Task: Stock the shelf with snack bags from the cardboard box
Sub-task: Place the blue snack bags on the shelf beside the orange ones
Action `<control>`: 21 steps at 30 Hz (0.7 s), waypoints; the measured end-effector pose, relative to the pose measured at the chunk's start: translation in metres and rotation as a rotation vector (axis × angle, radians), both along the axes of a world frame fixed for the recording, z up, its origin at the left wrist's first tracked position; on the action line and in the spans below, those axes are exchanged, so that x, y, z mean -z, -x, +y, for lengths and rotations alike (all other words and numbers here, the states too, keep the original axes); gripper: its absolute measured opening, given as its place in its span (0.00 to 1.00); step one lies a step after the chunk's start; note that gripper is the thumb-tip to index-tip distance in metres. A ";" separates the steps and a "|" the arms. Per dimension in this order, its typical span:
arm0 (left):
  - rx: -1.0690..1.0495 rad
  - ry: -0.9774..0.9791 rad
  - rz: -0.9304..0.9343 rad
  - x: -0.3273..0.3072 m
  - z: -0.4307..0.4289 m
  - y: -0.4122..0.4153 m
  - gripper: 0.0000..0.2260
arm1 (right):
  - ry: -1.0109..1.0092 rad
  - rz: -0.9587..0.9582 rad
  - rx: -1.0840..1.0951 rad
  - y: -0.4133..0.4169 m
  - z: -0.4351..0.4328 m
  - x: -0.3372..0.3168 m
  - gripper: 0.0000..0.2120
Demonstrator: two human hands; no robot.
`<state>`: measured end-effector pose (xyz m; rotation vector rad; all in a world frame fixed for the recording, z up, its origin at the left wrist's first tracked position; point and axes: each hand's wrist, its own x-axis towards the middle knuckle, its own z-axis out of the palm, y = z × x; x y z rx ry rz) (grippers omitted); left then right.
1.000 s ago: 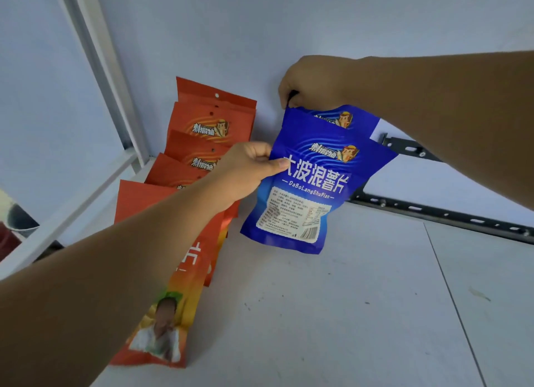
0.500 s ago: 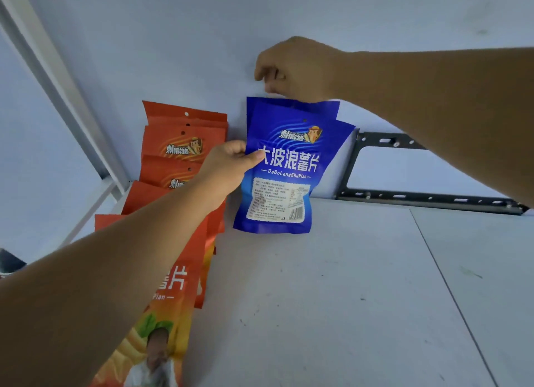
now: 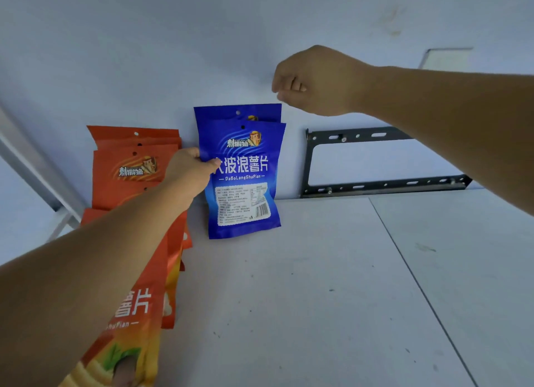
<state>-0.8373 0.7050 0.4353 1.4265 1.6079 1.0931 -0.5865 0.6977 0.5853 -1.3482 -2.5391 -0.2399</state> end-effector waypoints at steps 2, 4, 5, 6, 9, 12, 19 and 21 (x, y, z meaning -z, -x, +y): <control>0.035 -0.038 0.140 -0.007 -0.001 0.003 0.10 | 0.008 0.017 0.025 -0.009 -0.007 0.000 0.12; 0.102 -0.073 0.291 -0.013 -0.002 0.008 0.08 | 0.015 0.046 0.050 -0.019 -0.015 0.000 0.13; 0.128 -0.088 0.359 -0.016 -0.003 0.010 0.08 | 0.015 0.052 0.060 -0.024 -0.020 0.000 0.13; 0.142 -0.100 0.419 -0.019 -0.004 0.012 0.08 | 0.017 0.047 0.069 -0.029 -0.024 0.001 0.13; 0.158 -0.112 0.508 -0.027 -0.005 0.016 0.11 | 0.022 0.017 0.092 -0.042 -0.034 0.006 0.12; 0.148 -0.111 0.520 -0.033 -0.006 0.017 0.13 | 0.046 0.015 0.113 -0.053 -0.041 0.009 0.12; 0.023 -0.241 0.428 -0.034 -0.016 0.013 0.15 | 0.085 0.051 0.168 -0.073 -0.061 0.018 0.11; 0.004 -0.276 0.437 -0.031 -0.019 0.020 0.15 | 0.131 0.061 0.190 -0.074 -0.066 0.023 0.11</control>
